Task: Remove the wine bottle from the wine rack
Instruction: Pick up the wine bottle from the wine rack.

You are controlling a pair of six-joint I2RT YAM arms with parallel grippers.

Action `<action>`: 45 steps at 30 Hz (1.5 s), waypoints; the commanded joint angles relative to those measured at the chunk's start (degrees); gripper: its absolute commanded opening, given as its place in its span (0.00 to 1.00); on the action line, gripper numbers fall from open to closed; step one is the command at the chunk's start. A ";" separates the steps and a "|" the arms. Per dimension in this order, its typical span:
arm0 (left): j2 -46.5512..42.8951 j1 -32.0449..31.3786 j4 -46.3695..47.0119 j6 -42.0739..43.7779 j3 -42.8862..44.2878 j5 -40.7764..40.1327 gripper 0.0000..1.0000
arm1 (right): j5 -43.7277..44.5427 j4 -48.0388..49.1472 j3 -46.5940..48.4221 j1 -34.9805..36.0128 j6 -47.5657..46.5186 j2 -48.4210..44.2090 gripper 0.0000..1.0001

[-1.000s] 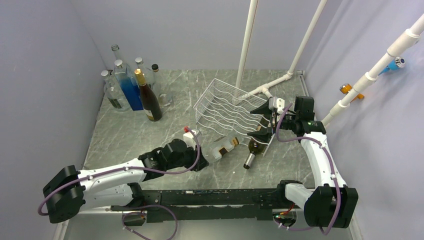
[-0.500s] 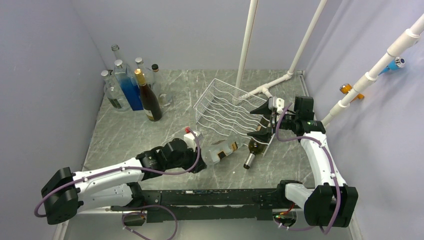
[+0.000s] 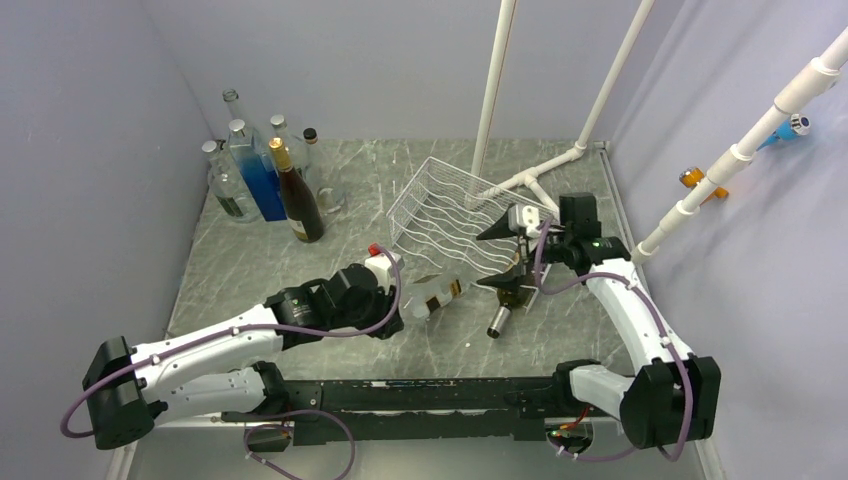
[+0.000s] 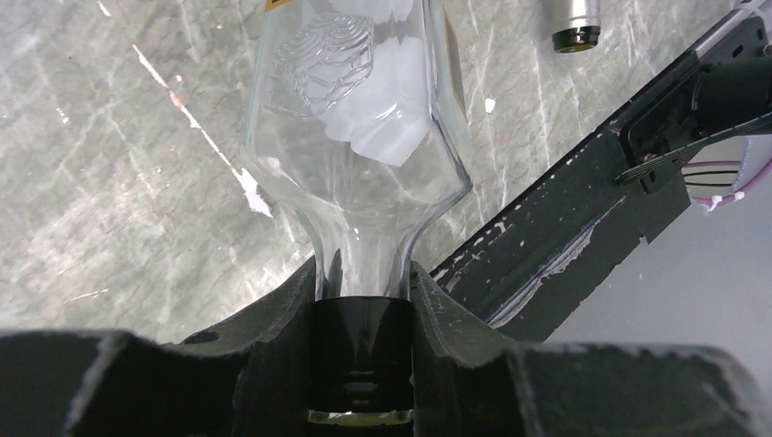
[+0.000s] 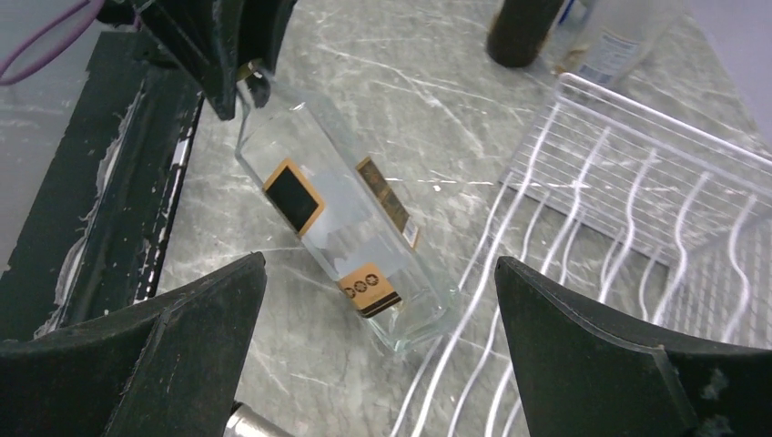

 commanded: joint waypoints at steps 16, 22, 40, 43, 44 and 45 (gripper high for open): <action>3.57 5.28 -11.05 0.36 10.97 7.99 0.00 | 14.15 7.15 -1.60 19.10 -4.47 0.57 1.00; 3.85 6.16 -10.96 -1.81 11.25 10.15 0.00 | 16.90 12.98 -3.55 22.47 -1.35 -0.13 1.00; 7.17 7.34 -13.53 -5.00 15.58 14.09 0.00 | 27.91 22.00 -6.07 36.25 -0.72 4.27 1.00; 7.11 7.43 -13.71 -5.06 15.65 14.29 0.00 | 30.75 22.47 -6.24 39.12 -2.57 6.12 1.00; 7.11 7.45 -13.65 -5.06 15.58 14.45 0.00 | 31.98 23.09 -6.33 39.99 -2.81 6.69 1.00; 7.11 7.50 -13.46 -4.98 15.50 14.92 0.00 | 33.32 23.51 -6.34 40.84 -2.87 7.31 1.00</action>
